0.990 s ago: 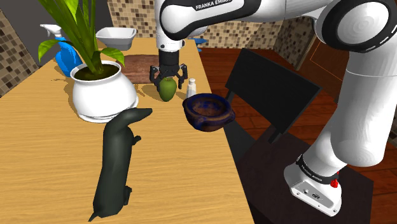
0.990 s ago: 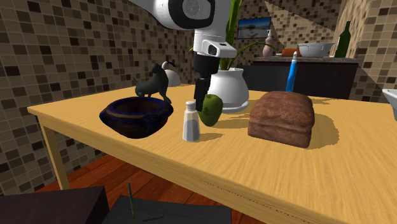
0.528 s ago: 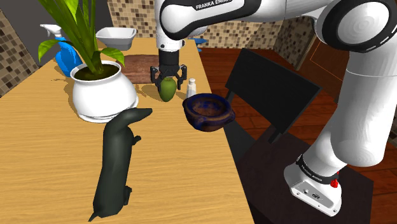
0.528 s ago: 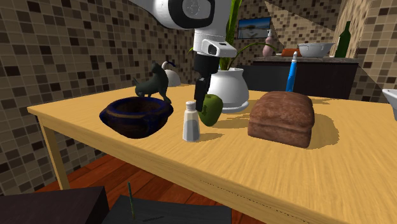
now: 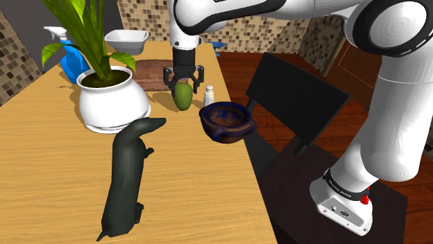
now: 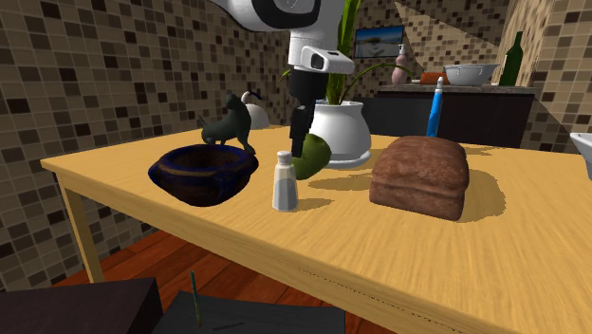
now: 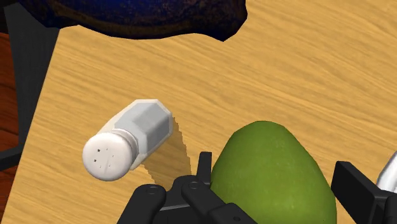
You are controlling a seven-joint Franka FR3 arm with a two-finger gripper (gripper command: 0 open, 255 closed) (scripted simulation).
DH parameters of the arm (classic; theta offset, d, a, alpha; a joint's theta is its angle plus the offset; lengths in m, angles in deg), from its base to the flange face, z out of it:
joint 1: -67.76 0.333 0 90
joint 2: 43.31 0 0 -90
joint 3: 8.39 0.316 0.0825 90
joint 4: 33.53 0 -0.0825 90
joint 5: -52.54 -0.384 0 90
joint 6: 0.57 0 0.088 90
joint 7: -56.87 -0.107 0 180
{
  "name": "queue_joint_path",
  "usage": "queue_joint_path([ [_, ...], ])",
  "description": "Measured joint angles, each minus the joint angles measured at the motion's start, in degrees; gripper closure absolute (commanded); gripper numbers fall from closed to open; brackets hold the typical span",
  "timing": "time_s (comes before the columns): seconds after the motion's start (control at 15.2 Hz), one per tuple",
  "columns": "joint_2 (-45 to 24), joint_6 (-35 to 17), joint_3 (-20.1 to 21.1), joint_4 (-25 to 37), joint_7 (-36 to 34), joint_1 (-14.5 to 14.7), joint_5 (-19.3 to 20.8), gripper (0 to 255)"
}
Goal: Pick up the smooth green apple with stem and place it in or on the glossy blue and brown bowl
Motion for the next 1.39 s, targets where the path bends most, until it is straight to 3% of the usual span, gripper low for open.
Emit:
queue_joint_path([
  [0.73, 0.43, 8.14, 0.17, 7.82, -1.06, 0.22, 0.06, 255],
  [1.39, -1.63, 16.84, 0.26, 18.62, -2.15, 0.7, 0.54, 255],
])
